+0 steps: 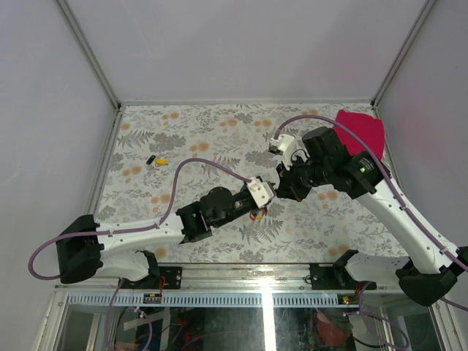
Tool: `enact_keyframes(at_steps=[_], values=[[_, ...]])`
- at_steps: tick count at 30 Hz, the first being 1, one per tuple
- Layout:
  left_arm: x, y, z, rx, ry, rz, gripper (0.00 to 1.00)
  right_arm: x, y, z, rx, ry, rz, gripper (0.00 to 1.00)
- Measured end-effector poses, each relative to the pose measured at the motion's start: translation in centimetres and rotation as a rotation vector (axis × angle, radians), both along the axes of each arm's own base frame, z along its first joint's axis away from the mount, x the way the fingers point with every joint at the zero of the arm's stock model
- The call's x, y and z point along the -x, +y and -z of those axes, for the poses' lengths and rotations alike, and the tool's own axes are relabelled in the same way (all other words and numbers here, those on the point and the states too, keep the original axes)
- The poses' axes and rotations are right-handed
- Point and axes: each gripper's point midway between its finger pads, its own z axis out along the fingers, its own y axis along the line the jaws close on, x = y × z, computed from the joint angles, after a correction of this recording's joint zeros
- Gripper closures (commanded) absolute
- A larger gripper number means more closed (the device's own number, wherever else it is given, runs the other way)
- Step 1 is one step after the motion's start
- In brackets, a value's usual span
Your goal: Put the keys on the keyring
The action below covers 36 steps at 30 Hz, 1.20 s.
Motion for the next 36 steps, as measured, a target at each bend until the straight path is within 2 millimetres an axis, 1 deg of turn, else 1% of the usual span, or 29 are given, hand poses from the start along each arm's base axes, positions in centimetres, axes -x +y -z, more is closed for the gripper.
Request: enact_keyframes(at_steps=[2, 4, 6, 9, 12, 16, 18, 21, 24, 30, 36], values=[[0.4, -0.2, -0.1, 0.002, 0.000, 0.019, 0.91, -0.1, 0.1, -0.2, -0.006, -0.007, -0.001, 0.99], [0.6, -0.3, -0.2, 0.009, 0.001, 0.030, 0.97, -0.2, 0.2, -0.4, -0.013, -0.013, -0.002, 0.97], [0.7, -0.3, -0.5, 0.019, 0.005, 0.033, 0.99, -0.4, 0.3, -0.6, -0.023, -0.024, -0.002, 0.93], [0.8, -0.1, -1.1, 0.050, 0.011, 0.030, 1.00, -0.2, 0.6, -1.3, -0.053, -0.035, -0.011, 0.86], [0.9, 0.2, -2.5, 0.109, 0.009, 0.023, 1.00, -0.1, 1.0, -2.6, -0.107, -0.067, -0.023, 0.79], [0.9, 0.7, -5.4, 0.218, -0.007, 0.010, 1.00, 1.2, 1.2, -4.3, -0.187, -0.090, -0.048, 0.64], [0.9, 1.1, -7.0, 0.273, -0.017, 0.005, 1.00, 1.6, 1.2, -4.9, -0.217, -0.103, -0.050, 0.60], [1.2, 1.6, -8.7, 0.334, -0.026, 0.007, 1.00, 1.8, 1.1, -6.0, -0.261, -0.143, -0.048, 0.58], [1.3, 1.9, -9.8, 0.373, -0.031, 0.008, 1.00, 2.0, 0.9, -7.3, -0.320, -0.205, -0.041, 0.56], [1.5, 2.4, -10.7, 0.409, -0.025, 0.006, 1.00, 2.2, -0.2, -8.9, -0.432, -0.351, 0.008, 0.56], [1.8, 2.8, -11.6, 0.446, -0.009, 0.013, 1.00, 1.5, -1.1, -10.0, -0.560, -0.521, 0.084, 0.58]])
